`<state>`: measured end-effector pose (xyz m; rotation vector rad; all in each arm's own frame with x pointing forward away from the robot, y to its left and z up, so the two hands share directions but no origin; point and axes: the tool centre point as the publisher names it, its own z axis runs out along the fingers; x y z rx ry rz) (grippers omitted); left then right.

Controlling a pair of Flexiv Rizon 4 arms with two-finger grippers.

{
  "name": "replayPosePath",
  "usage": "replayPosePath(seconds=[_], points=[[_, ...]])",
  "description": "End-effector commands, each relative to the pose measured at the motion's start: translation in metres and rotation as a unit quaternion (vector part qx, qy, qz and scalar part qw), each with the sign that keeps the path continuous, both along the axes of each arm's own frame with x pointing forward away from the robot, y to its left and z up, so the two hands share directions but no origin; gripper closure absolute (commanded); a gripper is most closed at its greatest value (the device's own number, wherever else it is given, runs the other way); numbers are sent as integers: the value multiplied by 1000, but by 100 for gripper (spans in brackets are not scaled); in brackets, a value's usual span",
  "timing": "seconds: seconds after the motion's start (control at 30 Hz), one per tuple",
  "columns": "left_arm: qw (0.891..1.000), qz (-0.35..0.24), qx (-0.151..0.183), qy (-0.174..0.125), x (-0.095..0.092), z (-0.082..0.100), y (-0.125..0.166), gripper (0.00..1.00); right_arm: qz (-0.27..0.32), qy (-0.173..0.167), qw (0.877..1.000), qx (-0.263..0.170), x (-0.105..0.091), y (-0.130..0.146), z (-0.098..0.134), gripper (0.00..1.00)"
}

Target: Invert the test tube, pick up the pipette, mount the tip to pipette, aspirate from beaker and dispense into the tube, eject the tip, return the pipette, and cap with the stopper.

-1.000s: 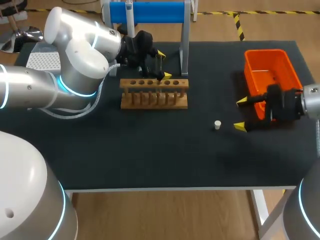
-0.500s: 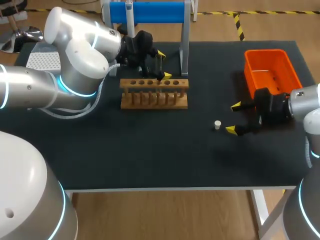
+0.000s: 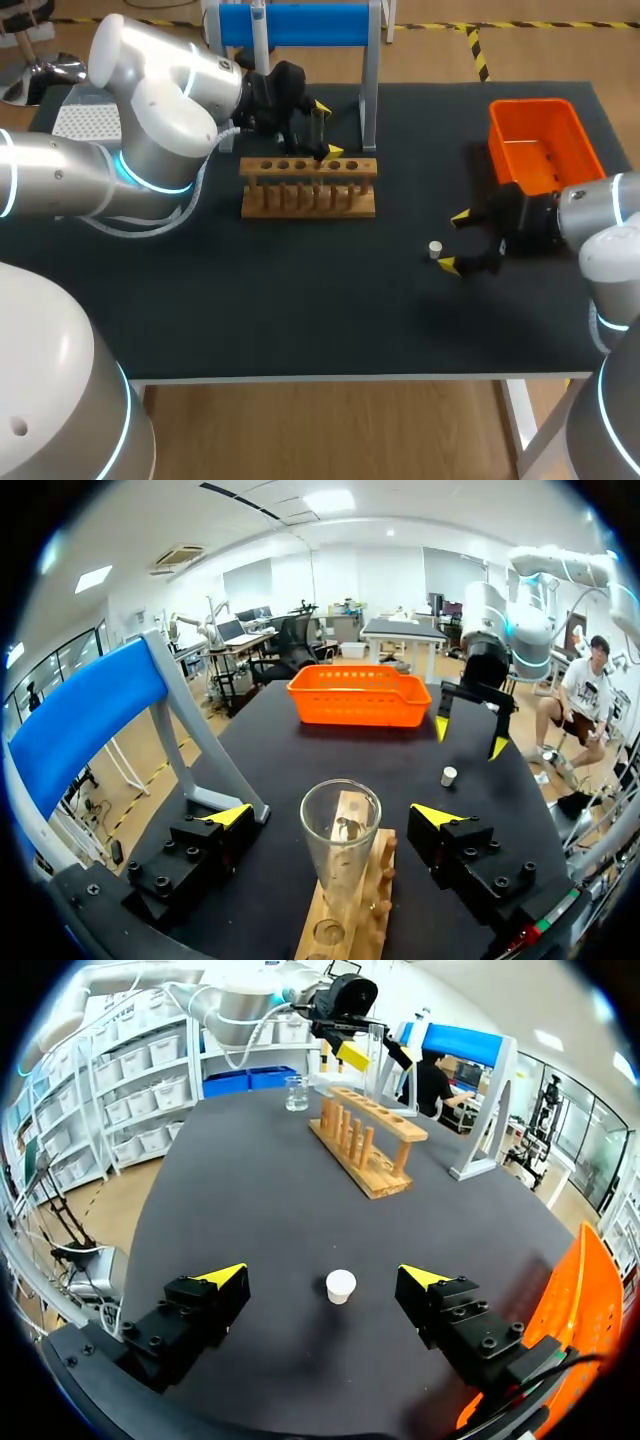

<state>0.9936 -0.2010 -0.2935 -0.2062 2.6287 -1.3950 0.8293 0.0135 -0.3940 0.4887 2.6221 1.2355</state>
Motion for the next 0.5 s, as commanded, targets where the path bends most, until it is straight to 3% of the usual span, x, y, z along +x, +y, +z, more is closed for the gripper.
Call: replayPosePath(seconds=[0.03,0.43,0.5], points=[[1000,-1,1,1,0,1,1,0,-4,1,1000,-3,2,4,-7,5],[1000,-1,1,1,0,1,1,0,-17,7,1000,-17,8,2,-19,15],[1000,-1,1,1,0,1,1,0,-17,8,1000,-18,8,3,-21,22]])
